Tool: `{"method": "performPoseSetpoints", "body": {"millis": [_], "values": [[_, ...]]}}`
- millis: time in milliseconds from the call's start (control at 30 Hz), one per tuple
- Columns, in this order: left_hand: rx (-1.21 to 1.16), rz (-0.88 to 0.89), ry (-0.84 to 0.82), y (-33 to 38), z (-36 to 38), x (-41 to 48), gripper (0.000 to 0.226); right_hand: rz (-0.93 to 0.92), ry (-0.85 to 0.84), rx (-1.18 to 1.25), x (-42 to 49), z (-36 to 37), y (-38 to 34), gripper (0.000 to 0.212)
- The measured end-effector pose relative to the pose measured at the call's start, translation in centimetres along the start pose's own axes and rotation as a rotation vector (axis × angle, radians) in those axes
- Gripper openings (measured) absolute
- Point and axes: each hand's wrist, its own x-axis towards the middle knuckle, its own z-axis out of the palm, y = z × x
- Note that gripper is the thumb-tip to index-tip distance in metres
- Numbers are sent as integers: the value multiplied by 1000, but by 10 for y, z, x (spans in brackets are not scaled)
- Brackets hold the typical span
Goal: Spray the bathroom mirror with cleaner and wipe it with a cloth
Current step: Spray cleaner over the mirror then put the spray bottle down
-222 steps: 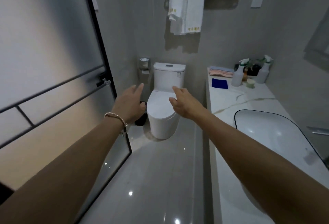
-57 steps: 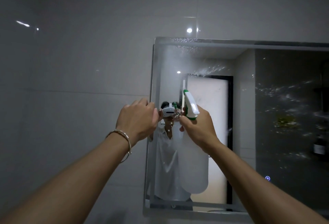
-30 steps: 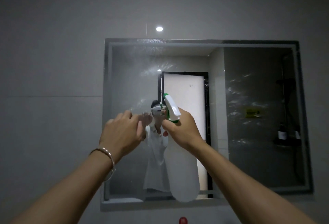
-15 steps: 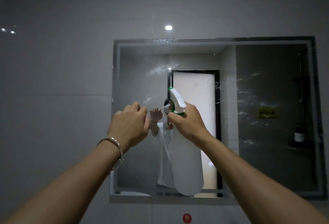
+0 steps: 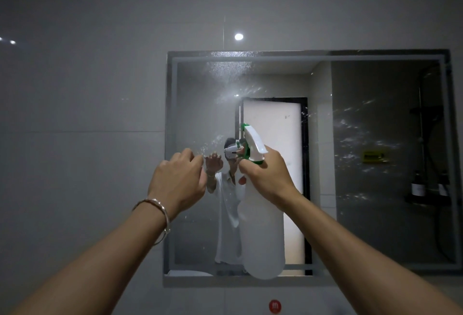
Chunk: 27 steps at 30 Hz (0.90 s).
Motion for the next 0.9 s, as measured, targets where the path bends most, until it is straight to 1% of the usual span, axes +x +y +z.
{"method": "performPoseSetpoints", "body": {"millis": [133, 200, 267, 333, 467, 600, 700, 800, 867, 900], "values": [[-26, 12, -33, 3, 12, 1, 30, 7, 21, -22, -5, 6, 0, 34], [-36, 21, -45, 8, 15, 0, 28, -4, 26, -5, -9, 3, 2, 23], [-43, 35, -46, 15, 16, -2, 27, -3, 37, -2, -12, -3, 3, 4], [-50, 54, -40, 21, 14, -2, 27, -4, 56, -21, -12, -13, 5, 6], [-70, 56, -17, 36, 12, 6, 28, -12, 112, -130, -13, -39, 5, 4], [-92, 74, -21, 63, 14, 11, 28, -20, 160, -207, -15, -67, 14, 11], [-79, 88, -21, 84, 12, 12, 27, -22, 148, -177, -16, -87, 22, 6], [-69, 100, -23, 98, 10, 15, 29, -13, 127, -135, -17, -106, 27, 11], [-59, 102, -22, 105, 8, 18, 29, -10, 115, -72, -18, -115, 28, 10], [-59, 103, -23, 108, 8, 20, 30, -16, 111, -50, -18, -119, 29, 14]]}}
